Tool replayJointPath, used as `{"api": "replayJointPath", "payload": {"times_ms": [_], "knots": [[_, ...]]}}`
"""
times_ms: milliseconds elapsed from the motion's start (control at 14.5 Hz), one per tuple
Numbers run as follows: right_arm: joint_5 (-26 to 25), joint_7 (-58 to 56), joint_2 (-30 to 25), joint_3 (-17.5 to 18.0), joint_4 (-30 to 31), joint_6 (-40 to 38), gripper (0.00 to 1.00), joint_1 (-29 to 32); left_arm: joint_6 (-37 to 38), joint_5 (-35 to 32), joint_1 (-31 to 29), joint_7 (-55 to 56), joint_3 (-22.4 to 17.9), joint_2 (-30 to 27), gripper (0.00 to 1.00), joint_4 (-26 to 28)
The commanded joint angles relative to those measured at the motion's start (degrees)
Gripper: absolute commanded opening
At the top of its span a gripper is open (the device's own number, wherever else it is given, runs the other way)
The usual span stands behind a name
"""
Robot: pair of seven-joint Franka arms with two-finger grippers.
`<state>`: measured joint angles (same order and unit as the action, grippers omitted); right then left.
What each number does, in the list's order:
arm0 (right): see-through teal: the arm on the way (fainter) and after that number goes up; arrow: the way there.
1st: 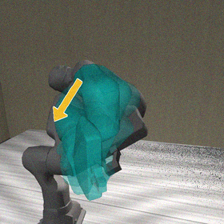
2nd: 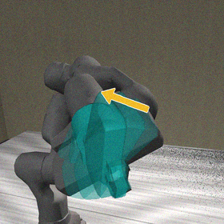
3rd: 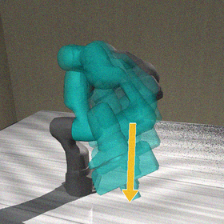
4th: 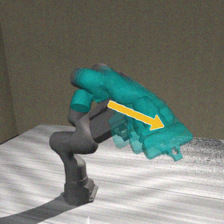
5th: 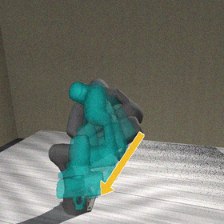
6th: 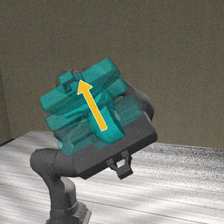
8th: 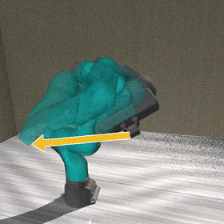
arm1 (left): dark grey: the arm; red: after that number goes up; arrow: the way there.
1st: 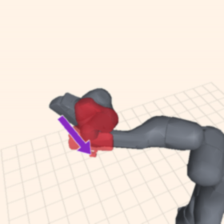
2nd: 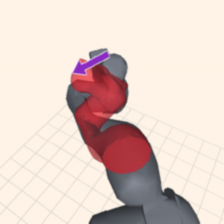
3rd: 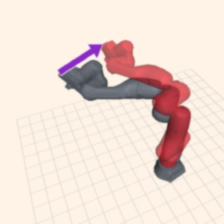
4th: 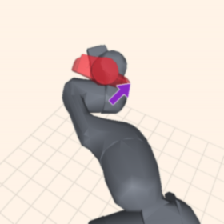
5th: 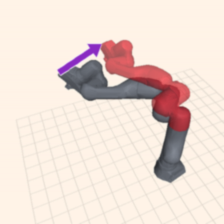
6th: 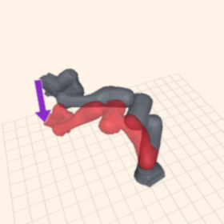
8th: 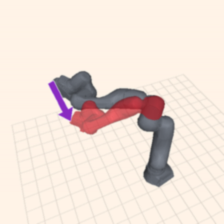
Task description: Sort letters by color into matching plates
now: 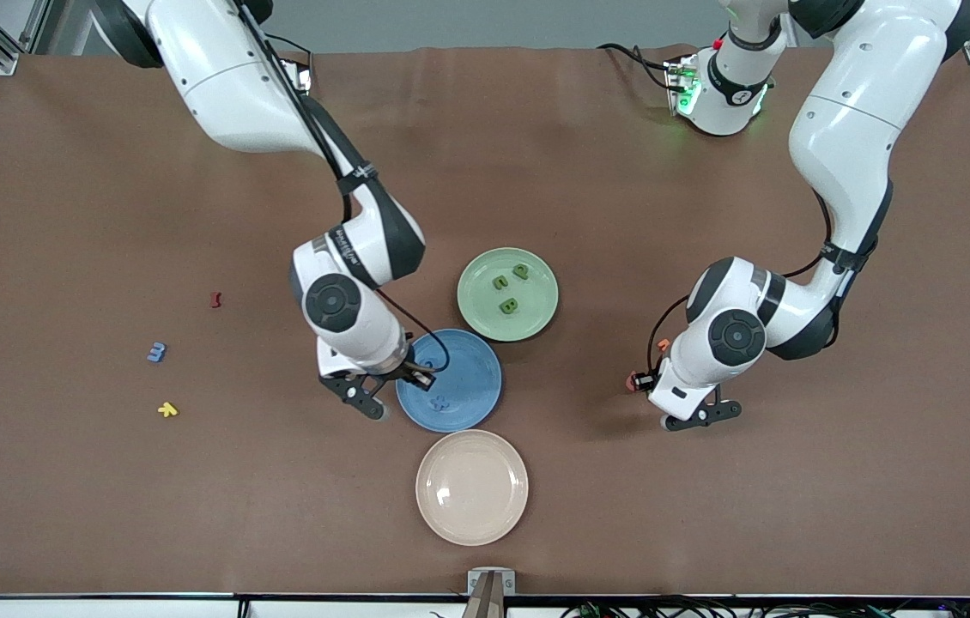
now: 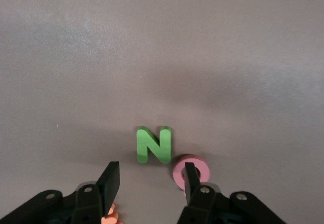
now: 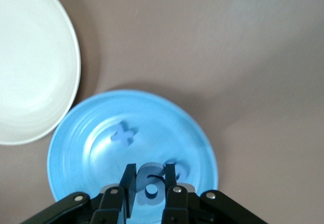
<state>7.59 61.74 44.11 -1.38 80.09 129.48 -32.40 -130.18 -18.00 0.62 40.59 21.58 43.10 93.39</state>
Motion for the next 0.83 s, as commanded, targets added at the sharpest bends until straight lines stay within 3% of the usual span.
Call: {"api": "replayJointPath", "payload": {"times_ms": [0,138,208,277,346,553,761], "knots": [[0.6,3.9,2.6,-0.6,-2.1,3.1,0.02,-2.4,0.1,-2.4,0.2,-0.4,-0.2,2.1,0.59,-1.9],[0.6,5.4,4.2,-0.6,-2.8,4.3,0.02,-3.4,0.0,-2.6,0.1,-0.8,-0.4,2.8,0.58,-2.4],[0.6,5.3,4.4,-0.6,-3.0,4.2,0.16,-3.4,0.0,-2.5,0.1,-0.9,-0.7,2.9,0.58,-2.7],[0.7,5.4,4.4,-0.6,-3.1,3.9,0.76,-2.9,-0.2,-2.5,0.1,-0.9,-0.8,3.1,0.58,-2.8],[0.6,5.4,4.3,-0.7,-3.2,3.6,1.00,-3.0,-1.0,-2.4,0.1,-0.8,-0.9,3.5,0.57,-2.9],[0.2,3.2,2.5,-1.0,-2.8,0.2,1.00,0.2,-1.6,-2.4,0.1,-0.8,-0.9,4.0,0.57,-3.5],[0.1,-9.9,-2.2,-1.3,-1.8,-11.4,1.00,5.0,-2.4,-2.1,0.1,-0.2,-0.8,4.2,0.57,-3.7]]}}
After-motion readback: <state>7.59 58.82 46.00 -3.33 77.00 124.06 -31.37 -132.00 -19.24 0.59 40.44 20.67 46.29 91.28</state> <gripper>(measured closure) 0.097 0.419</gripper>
